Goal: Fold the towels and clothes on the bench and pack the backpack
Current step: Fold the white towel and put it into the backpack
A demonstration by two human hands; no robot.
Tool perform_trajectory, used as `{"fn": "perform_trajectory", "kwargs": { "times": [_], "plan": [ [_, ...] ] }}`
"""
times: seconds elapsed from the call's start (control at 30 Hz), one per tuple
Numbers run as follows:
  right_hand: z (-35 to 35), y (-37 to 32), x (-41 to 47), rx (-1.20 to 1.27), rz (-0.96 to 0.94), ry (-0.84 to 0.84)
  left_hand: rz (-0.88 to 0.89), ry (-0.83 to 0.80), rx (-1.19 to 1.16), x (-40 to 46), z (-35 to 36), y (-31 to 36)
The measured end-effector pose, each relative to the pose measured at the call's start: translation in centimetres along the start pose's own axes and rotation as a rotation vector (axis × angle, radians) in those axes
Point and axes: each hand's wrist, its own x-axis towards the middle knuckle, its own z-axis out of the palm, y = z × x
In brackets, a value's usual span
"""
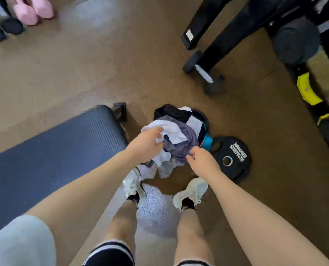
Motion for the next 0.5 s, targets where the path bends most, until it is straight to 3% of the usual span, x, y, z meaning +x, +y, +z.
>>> {"fn": "perform_trajectory", "kwargs": {
  "times": [0.27, 0.4, 0.5],
  "plan": [
    [9.4, 7.2, 20.9, -0.102, 0.001, 0.160, -0.079, 0.034, -0.044, 18.8, 9.4, -8.4],
    [13.7, 9.1, 27.1, -0.202, -0.037, 0.166, -0.087, 0.072, -0.015, 23.5, 12.9, -11.6],
    [15.5, 9.5, 29.0, -0.265, -0.053, 0.278, -0.085, 0.069, -0.005, 24.6, 14.9, -12.9]
  ]
}}
